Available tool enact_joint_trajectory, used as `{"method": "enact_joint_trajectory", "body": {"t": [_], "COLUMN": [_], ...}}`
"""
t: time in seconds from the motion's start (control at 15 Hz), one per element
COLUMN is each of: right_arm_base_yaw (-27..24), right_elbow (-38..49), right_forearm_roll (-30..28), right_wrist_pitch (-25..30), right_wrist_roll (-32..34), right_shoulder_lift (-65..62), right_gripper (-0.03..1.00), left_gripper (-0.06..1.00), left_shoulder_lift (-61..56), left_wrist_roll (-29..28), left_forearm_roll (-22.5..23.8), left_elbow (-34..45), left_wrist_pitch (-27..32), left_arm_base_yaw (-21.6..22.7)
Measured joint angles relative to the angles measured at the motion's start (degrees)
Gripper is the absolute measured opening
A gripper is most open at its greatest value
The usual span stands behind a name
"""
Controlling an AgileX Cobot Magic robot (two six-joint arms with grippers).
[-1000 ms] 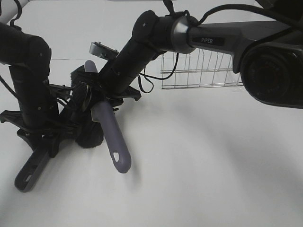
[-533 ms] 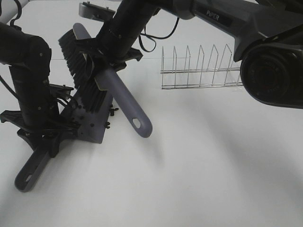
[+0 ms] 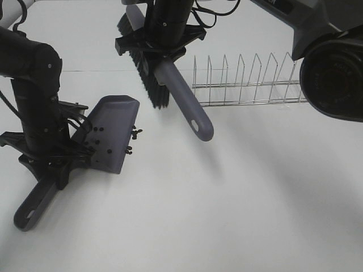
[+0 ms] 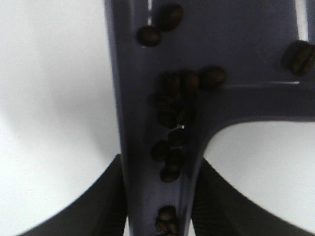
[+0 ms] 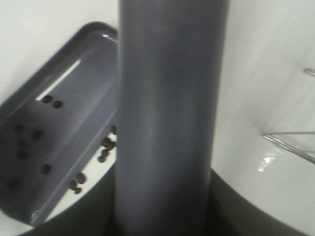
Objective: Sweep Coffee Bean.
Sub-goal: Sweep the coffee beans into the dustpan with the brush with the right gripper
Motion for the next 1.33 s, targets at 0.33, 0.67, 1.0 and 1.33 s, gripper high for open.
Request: {"method": "enact_joint_trajectory", "body": {"t": [0.33,0.67,1.0,1.33], "right_arm_base_yaw": [0.11,0.11,0.11,-0.11], "right_elbow": [9.28,9.11,9.11,-0.29], "right_forearm_roll": [-1.55,18.79,36.55,43.72], "right_wrist_pitch": [0.46,-0.74,-6.19,-2.52], "right_wrist_roll": [1.83,-0.23,-6.47,-13.92], "right_shoulder_lift": [2.52,7.79,11.40,12.49], "right_gripper": [0.34,0.34,0.34,0.34], "left_gripper": [0.33,0.33,0.33,0.33], "left_shoulder_lift": [0.06,0.23,0.29,0.29], "left_wrist_roll": [-1.95,-1.38,-1.60,-1.49], "left_forearm_roll": [4.07,0.86,-1.09,-1.09], "left_elbow": [0.00,0.00,0.00,0.00], "left_wrist_pitch": [2.92,2.92,2.52,2.01], "left_arm_base_yaw": [0.00,0.00,0.00,0.00]}}
